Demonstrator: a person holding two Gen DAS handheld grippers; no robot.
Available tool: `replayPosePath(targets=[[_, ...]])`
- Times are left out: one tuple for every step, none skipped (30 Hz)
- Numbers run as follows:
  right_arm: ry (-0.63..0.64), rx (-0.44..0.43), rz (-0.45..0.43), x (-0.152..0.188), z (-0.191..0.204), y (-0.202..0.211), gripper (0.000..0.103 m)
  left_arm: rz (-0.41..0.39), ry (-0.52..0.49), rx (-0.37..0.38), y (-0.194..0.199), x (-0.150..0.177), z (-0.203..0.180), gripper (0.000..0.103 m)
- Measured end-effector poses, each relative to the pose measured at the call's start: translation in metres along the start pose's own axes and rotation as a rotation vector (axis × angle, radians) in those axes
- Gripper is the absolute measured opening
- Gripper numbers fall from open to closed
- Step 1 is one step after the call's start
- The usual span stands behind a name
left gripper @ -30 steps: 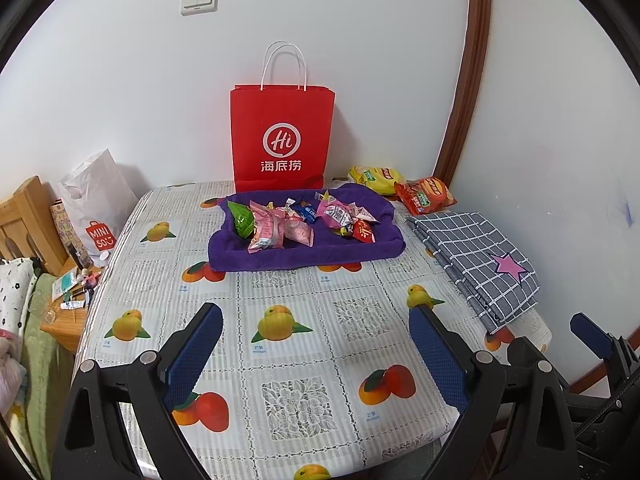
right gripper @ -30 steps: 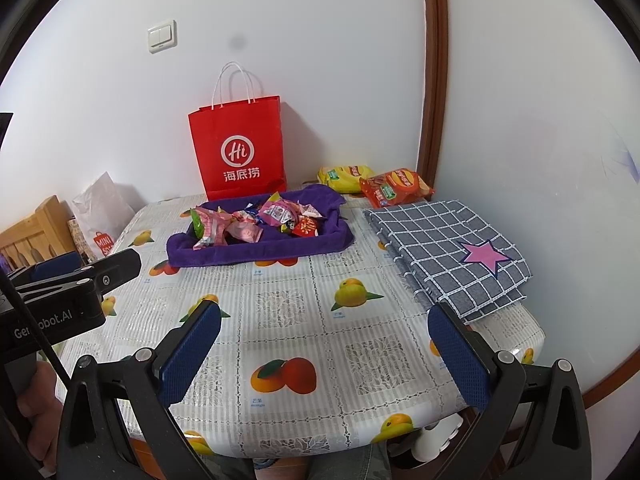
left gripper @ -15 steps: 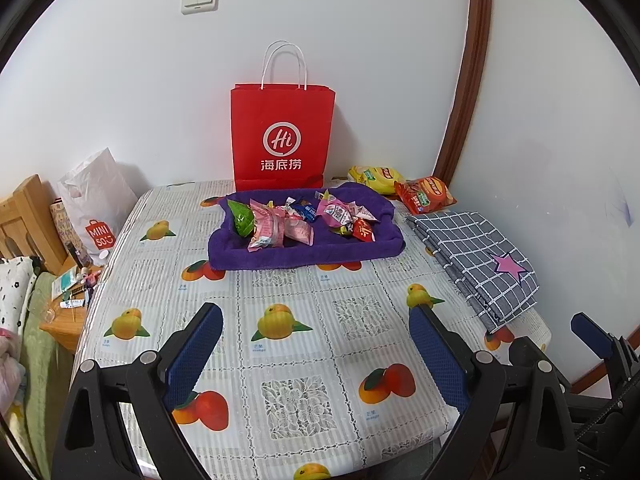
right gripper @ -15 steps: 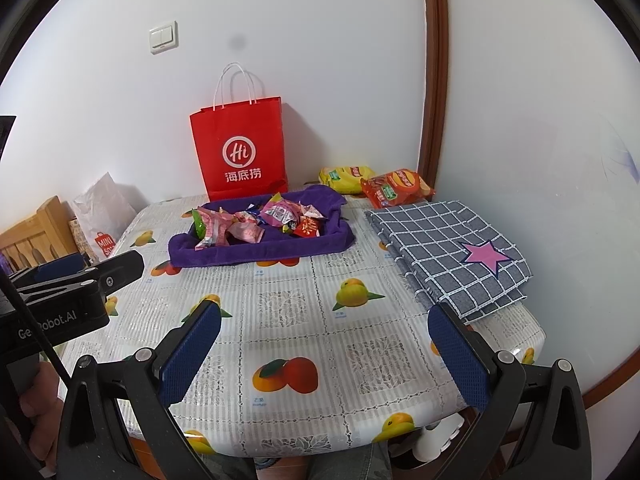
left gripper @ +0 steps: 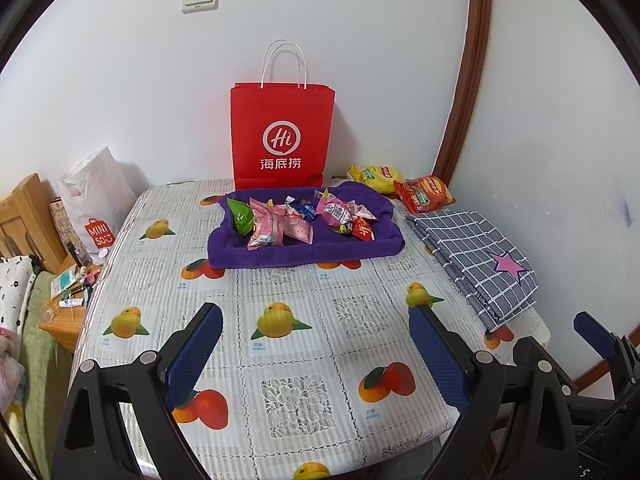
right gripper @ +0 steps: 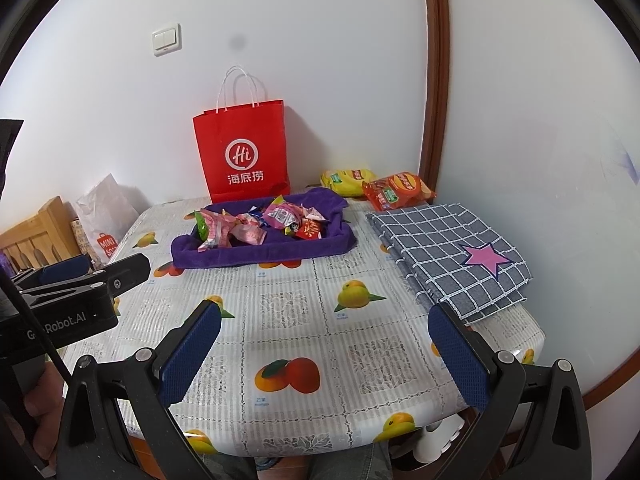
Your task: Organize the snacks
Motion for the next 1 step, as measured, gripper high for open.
replayPosePath(targets=[[0.001,0.0,0.0,0.0004,0.0012,-0.0004,0.102,-0.001,-0.003,0.0,-0.0005,0.0009,-0.0005,0.095]])
Point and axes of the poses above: each gripper's, at about its wrist camera, not at the fingertips, and y roughly against the way its jaws point, z to its left, x to its underside, the point moved 1 cm from there along -y, roughly the way its jaws point, and after that the axes turned 1 degree about -x, right-handed, at the moved point
